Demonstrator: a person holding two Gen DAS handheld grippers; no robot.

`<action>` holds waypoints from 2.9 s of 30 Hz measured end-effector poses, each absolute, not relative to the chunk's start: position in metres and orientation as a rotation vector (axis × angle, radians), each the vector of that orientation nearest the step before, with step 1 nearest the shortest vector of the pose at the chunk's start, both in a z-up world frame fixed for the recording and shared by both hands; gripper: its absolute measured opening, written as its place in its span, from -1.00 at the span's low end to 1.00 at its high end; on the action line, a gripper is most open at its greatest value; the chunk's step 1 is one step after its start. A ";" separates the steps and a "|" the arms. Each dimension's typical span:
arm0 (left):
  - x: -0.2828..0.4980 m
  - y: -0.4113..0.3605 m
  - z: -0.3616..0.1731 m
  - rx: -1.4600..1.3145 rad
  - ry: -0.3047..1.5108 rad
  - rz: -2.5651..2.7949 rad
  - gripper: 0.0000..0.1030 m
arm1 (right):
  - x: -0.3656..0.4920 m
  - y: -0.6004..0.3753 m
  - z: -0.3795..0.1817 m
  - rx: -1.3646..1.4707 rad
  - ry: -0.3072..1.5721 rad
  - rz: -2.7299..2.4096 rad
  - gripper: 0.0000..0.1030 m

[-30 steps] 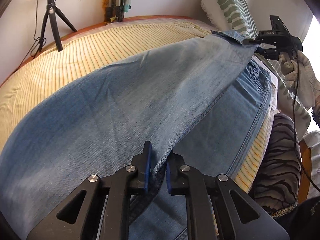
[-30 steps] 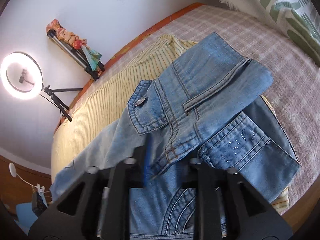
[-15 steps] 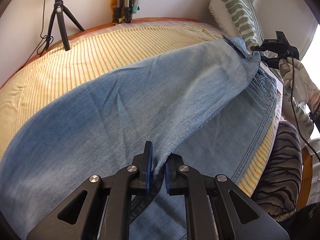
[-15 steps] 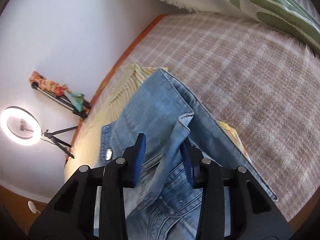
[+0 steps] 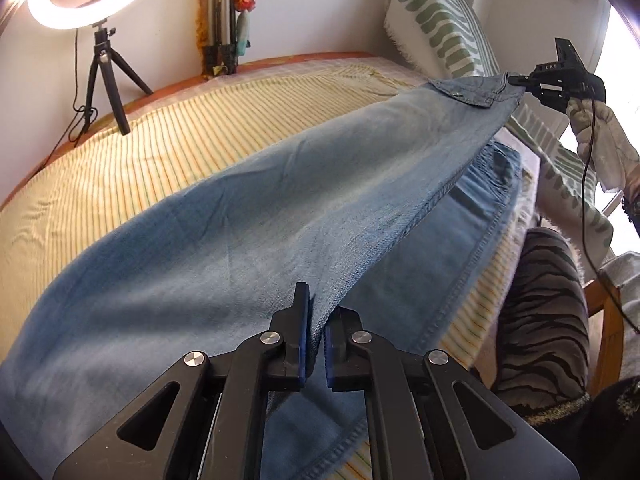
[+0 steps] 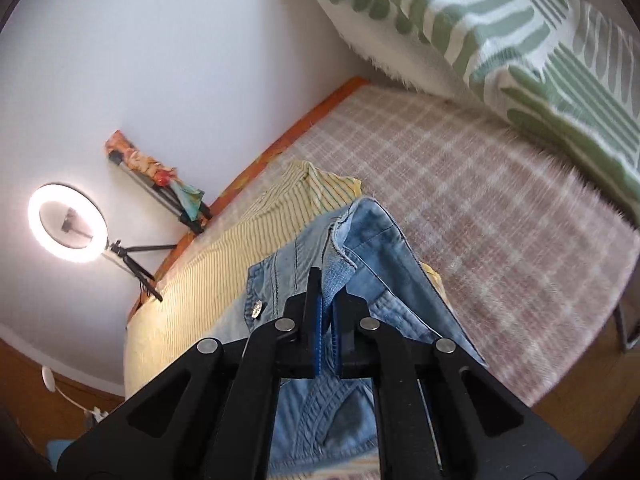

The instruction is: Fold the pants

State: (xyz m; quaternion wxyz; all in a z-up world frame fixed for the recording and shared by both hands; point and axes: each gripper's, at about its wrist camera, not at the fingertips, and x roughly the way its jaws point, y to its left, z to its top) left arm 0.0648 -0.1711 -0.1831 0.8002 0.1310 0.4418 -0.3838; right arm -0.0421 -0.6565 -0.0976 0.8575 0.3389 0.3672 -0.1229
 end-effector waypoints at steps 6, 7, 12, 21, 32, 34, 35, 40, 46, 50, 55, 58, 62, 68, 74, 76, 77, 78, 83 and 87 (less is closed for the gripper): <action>0.041 -0.170 -0.199 0.302 1.011 -0.867 -0.91 | -0.075 -0.663 -0.154 0.740 0.901 -0.320 -0.92; 0.039 -0.170 -0.202 0.305 1.020 -0.870 -0.91 | -0.079 -0.665 -0.164 0.747 0.914 -0.331 -0.92; 0.034 -0.172 -0.205 0.315 1.031 -0.875 -0.91 | -0.082 -0.668 -0.186 0.714 0.967 -0.355 -0.92; 0.030 -0.169 -0.210 0.293 1.040 -0.884 -0.91 | -0.085 -0.661 -0.185 0.670 1.005 -0.372 -0.93; 0.023 -0.162 -0.211 0.265 1.048 -0.887 -0.78 | -0.074 -0.641 -0.176 0.462 1.088 -0.426 -0.84; 0.022 -0.155 -0.207 0.219 1.056 -0.877 -0.75 | -0.074 -0.634 -0.164 0.402 1.077 -0.456 -0.52; 0.021 -0.150 -0.204 0.190 1.055 -0.869 -0.72 | -0.074 -0.630 -0.158 0.380 1.063 -0.461 -0.46; 0.019 -0.098 -0.180 0.025 1.014 -0.761 -0.51 | -0.068 -0.597 -0.125 0.287 0.976 -0.417 -0.17; 0.013 0.022 -0.155 -0.218 0.936 -0.473 -0.33 | -0.033 -0.531 -0.102 0.201 0.939 -0.178 -0.17; 0.003 0.103 -0.160 -0.393 0.927 -0.278 -0.32 | -0.012 -0.469 -0.100 0.129 0.958 0.034 -0.17; -0.019 0.189 -0.165 -0.560 0.889 -0.082 -0.27 | 0.002 -0.385 -0.102 -0.006 0.964 0.256 -0.17; -0.029 0.228 -0.170 -0.633 0.882 -0.002 -0.19 | 0.009 -0.345 -0.108 -0.078 0.973 0.355 -0.16; -0.033 0.258 -0.177 -0.681 0.927 0.038 -0.13 | 0.017 -0.297 -0.120 -0.154 0.994 0.465 -0.17; -0.022 0.283 -0.188 -0.639 1.048 0.064 -0.13 | 0.018 -0.246 -0.142 -0.243 1.025 0.584 -0.17; -0.017 0.291 -0.216 -0.789 1.062 0.033 -0.12 | 0.008 -0.215 -0.163 -0.317 1.058 0.676 -0.17; -0.018 0.289 -0.234 -0.860 1.065 0.032 -0.12 | 0.005 -0.207 -0.169 -0.324 1.073 0.694 -0.16; -0.020 0.289 -0.243 -0.897 1.064 0.039 -0.12 | 0.004 -0.203 -0.172 -0.333 1.081 0.705 -0.16; -0.021 0.290 -0.251 -0.939 1.057 0.044 -0.12 | 0.002 -0.199 -0.176 -0.350 1.087 0.713 -0.17; -0.030 0.293 -0.267 -1.057 0.976 0.098 -0.11 | -0.008 -0.177 -0.185 -0.422 1.103 0.773 -0.17; -0.034 0.290 -0.257 -1.036 0.901 0.130 -0.11 | -0.015 -0.160 -0.193 -0.499 1.098 0.804 -0.16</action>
